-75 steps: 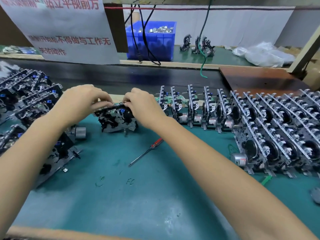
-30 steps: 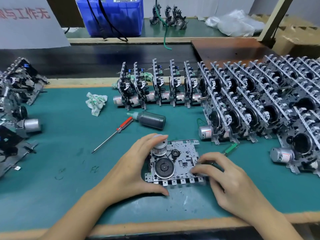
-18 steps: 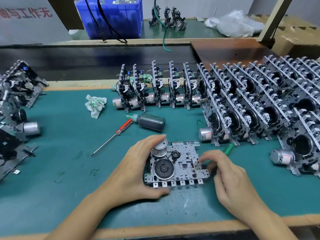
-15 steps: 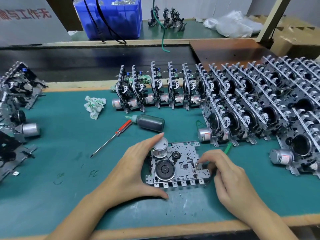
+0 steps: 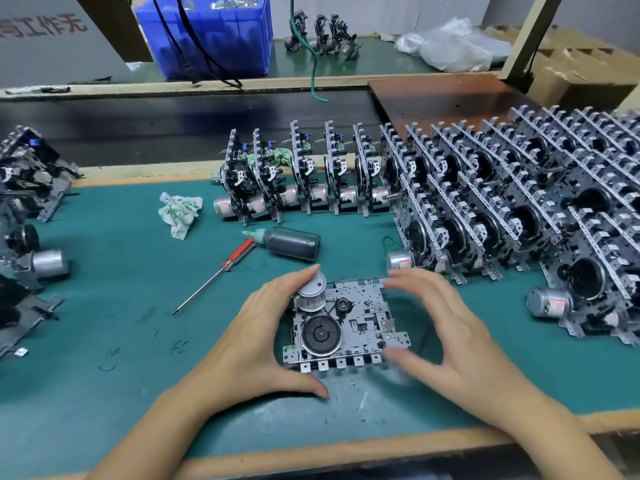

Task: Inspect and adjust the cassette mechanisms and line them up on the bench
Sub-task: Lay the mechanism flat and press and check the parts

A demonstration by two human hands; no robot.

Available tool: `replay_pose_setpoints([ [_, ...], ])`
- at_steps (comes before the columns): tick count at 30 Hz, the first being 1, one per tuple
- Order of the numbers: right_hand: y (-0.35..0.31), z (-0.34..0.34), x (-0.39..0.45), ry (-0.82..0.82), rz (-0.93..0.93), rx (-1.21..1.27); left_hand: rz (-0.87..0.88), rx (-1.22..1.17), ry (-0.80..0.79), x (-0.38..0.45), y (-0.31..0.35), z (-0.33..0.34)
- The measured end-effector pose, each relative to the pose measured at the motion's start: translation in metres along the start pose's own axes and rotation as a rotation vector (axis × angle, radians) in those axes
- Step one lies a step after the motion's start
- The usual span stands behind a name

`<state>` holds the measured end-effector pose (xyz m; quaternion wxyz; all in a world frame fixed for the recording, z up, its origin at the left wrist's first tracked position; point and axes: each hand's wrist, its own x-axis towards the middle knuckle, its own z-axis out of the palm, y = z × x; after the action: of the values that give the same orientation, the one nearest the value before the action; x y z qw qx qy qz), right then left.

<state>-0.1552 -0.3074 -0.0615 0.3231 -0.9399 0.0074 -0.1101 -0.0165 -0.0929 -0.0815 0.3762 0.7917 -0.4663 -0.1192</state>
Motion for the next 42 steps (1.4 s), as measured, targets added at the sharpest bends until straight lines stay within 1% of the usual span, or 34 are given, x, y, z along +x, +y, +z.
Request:
replay_pose_setpoints([
  [2,-0.005,-0.007,0.008,-0.243,0.011,-0.127,0.002,-0.018,-0.003,0.0,-0.001,0.0],
  [3,-0.007,-0.009,0.014,-0.323,0.001,-0.209,-0.001,-0.03,-0.002,0.0,-0.002,0.001],
  [4,-0.009,-0.011,0.02,-0.37,-0.015,-0.287,-0.008,-0.043,0.001,0.0,-0.002,0.001],
  [8,-0.019,-0.008,0.043,-0.415,-0.063,-0.535,-0.013,-0.048,0.019,-0.001,-0.004,0.004],
  [10,-0.024,-0.005,0.049,-0.411,-0.075,-0.61,-0.009,-0.062,0.022,-0.001,-0.003,0.003],
  [14,-0.028,-0.005,0.057,-0.374,-0.128,-0.683,-0.011,-0.077,0.067,0.0,0.0,0.004],
  [16,-0.028,-0.012,0.058,-0.347,-0.108,-0.644,-0.037,-0.165,0.122,0.001,-0.001,0.004],
  [18,-0.027,-0.02,0.058,-0.305,-0.055,-0.497,-0.117,-0.349,0.153,0.002,0.001,0.004],
  [19,-0.028,-0.024,0.057,-0.292,-0.024,-0.37,-0.154,-0.469,0.139,0.004,0.004,0.003],
  [20,-0.028,-0.026,0.056,-0.294,0.014,-0.19,-0.181,-0.611,0.096,0.007,0.007,0.002],
  [21,-0.03,-0.027,0.053,-0.324,0.06,0.053,-0.188,-0.766,0.023,0.011,0.01,0.001],
  [22,-0.033,-0.025,0.051,-0.39,0.106,0.343,-0.175,-0.884,-0.077,0.014,0.013,0.001],
  [23,-0.035,-0.021,0.048,-0.463,0.129,0.607,-0.147,-0.96,-0.165,0.017,0.019,0.001],
  [24,-0.037,-0.014,0.045,-0.503,0.131,0.801,-0.132,-1.013,-0.2,0.02,0.022,0.002],
  [25,-0.039,-0.007,0.043,-0.526,0.14,0.948,-0.173,-1.096,-0.224,0.022,0.022,0.003],
  [26,-0.04,0.0,0.041,-0.558,0.158,1.089,-0.267,-1.234,-0.254,0.024,0.02,0.003],
  [27,-0.038,0.007,0.039,-0.596,0.173,1.228,-0.319,-1.353,-0.256,0.023,0.016,0.005],
  [28,-0.037,0.011,0.037,-0.613,0.198,1.338,-0.347,-1.429,-0.25,0.024,0.014,0.007],
  [29,-0.034,0.012,0.036,-0.6,0.238,1.378,-0.351,-1.47,-0.257,0.026,0.014,0.009],
  [30,-0.03,0.011,0.034,-0.547,0.285,1.334,-0.333,-1.494,-0.267,0.027,0.016,0.008],
  [31,-0.027,0.009,0.031,-0.464,0.318,1.215,-0.316,-1.51,-0.263,0.026,0.02,0.007],
  [32,-0.024,0.007,0.029,-0.375,0.313,1.071,-0.328,-1.549,-0.242,0.026,0.02,0.008],
  [35,-0.021,-0.007,0.021,-0.179,0.191,0.681,-0.395,-1.707,-0.194,0.024,0.016,0.012],
  [37,-0.01,-0.019,0.015,-0.015,0.043,0.231,-0.364,-1.776,-0.18,0.023,0.023,0.01],
  [38,-0.003,-0.025,0.012,-0.001,-0.029,0.041,-0.354,-1.76,-0.183,0.022,0.025,0.012],
  [39,0.002,-0.031,0.009,-0.047,-0.063,-0.091,-0.341,-1.768,-0.14,0.023,0.021,0.016],
  [40,0.008,-0.036,0.007,-0.127,-0.072,-0.18,-0.369,-1.769,-0.095,0.022,0.018,0.014],
  [42,0.014,-0.038,0.005,-0.253,-0.081,-0.355,-0.423,-1.823,-0.126,0.023,0.017,0.013],
])
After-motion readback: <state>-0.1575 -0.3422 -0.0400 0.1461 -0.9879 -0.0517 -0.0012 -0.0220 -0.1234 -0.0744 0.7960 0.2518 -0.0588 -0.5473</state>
